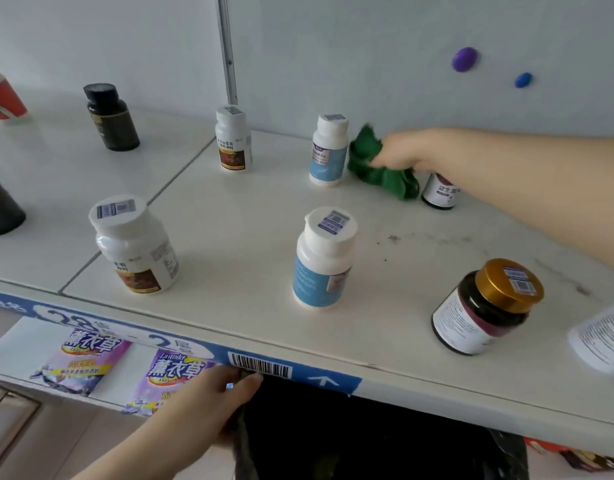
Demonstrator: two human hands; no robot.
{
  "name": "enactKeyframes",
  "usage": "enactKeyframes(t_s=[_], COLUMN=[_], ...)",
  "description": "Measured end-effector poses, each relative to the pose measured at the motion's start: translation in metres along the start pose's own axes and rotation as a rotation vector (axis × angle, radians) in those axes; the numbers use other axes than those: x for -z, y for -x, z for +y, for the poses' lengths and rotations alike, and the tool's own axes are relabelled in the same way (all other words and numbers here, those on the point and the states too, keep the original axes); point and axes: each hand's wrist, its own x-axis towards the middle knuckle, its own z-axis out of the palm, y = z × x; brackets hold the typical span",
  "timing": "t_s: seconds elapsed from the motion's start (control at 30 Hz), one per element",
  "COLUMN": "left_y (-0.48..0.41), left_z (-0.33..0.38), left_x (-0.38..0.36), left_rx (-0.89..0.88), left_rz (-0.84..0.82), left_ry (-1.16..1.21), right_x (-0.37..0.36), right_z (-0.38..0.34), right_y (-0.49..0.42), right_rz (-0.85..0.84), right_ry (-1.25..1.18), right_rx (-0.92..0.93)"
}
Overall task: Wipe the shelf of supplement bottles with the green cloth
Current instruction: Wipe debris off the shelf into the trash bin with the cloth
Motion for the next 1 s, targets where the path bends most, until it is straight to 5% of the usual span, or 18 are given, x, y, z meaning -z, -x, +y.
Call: enactKeyframes(t_s=[0.13, 0.43, 0.63, 1.0], left_y=[-0.003, 0.003, 0.010, 0.026], left_z=[-0.003, 0.002, 0.006, 0.009], left_x=[-0.004, -0.009, -0.013, -0.044], left_rx=[0.018, -0.029, -0.048, -0.024], left_rz=[-0.007, -0.021, -0.069, -0.055], left_ry=[0.081, 0.157, 0.206, 0.220], right_x=[-0.006, -0.001, 0.011, 0.026], right_z=[0.003, 0.017, 0.048, 0.069], right_y=[0.008, 0.051, 0.089, 0.101], right_rz=[-0.181, -0.293, -0.469, -0.658], right_ry=[0.092, 0.283, 0.266, 0.602], right_rx=[-0.026, -0.019, 0.088, 0.378])
